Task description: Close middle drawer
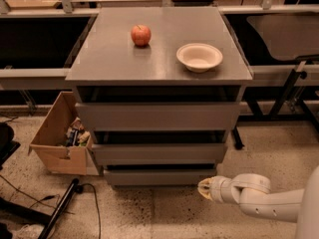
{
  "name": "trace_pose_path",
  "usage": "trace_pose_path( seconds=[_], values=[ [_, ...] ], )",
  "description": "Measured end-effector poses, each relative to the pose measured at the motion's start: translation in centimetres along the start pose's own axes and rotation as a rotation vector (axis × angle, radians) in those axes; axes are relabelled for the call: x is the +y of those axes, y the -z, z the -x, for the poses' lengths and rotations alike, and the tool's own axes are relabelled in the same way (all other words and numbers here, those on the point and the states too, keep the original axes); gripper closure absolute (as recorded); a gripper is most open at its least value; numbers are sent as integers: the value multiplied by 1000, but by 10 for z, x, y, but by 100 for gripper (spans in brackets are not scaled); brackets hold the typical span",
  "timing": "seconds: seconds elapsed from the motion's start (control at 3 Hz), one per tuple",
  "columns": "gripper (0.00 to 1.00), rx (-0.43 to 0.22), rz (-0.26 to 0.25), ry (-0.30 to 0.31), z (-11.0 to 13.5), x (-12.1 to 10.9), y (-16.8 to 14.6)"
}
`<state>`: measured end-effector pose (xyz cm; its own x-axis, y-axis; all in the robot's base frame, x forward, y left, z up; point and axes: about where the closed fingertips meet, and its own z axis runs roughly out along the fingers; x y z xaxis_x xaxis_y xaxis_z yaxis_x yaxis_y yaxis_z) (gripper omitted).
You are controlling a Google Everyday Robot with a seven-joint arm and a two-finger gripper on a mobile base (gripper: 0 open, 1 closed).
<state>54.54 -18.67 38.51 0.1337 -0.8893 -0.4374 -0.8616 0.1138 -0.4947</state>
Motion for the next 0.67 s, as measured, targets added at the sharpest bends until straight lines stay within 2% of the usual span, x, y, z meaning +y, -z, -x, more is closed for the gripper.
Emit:
trace_pose_path(
  seconds=[0.33, 0.67],
  values=[
    [100, 68, 68, 33, 1, 11, 59],
    [100, 168, 122, 62, 2, 19, 120]
  ],
)
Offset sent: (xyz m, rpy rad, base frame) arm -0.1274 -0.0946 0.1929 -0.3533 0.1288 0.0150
